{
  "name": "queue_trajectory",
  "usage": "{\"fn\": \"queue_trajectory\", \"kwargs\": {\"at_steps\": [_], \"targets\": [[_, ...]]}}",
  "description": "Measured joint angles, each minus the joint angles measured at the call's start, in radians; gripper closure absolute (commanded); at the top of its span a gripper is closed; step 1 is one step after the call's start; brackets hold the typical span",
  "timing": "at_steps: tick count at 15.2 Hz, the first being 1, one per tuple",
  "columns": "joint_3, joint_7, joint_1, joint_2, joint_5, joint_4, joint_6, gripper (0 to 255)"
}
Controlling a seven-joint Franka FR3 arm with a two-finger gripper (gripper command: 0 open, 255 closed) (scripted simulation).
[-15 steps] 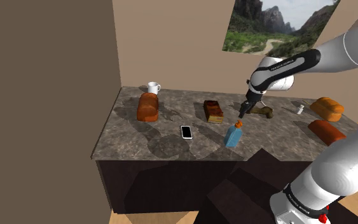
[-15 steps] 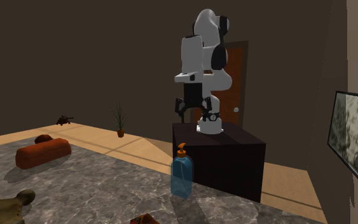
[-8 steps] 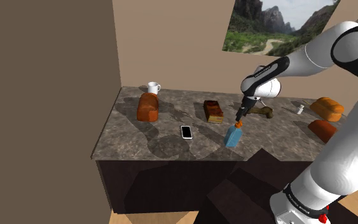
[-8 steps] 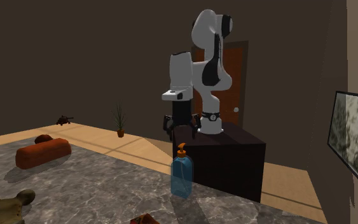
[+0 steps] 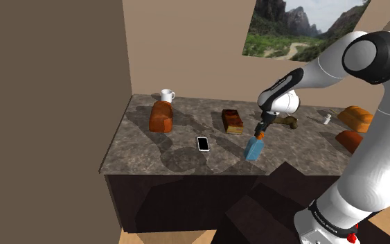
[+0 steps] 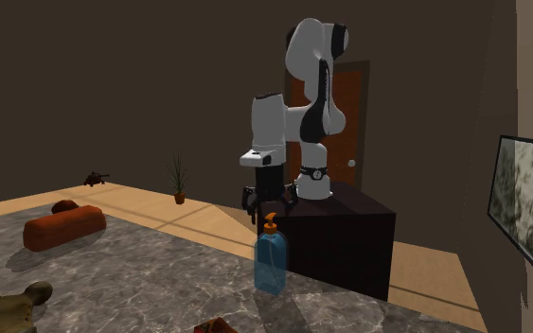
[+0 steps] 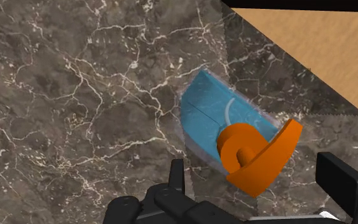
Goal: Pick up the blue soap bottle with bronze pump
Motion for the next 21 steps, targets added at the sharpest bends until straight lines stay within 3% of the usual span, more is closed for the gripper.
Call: {"fn": "queue_trajectory", "kwargs": {"at_steps": [10, 21], "targets": [[0.002, -0.005, -0.002, 0.006, 0.006, 0.001, 0.007, 255], [-0.038, 0.075, 0.026, -0.122, -0.099, 0.006, -0.116, 255]]}}
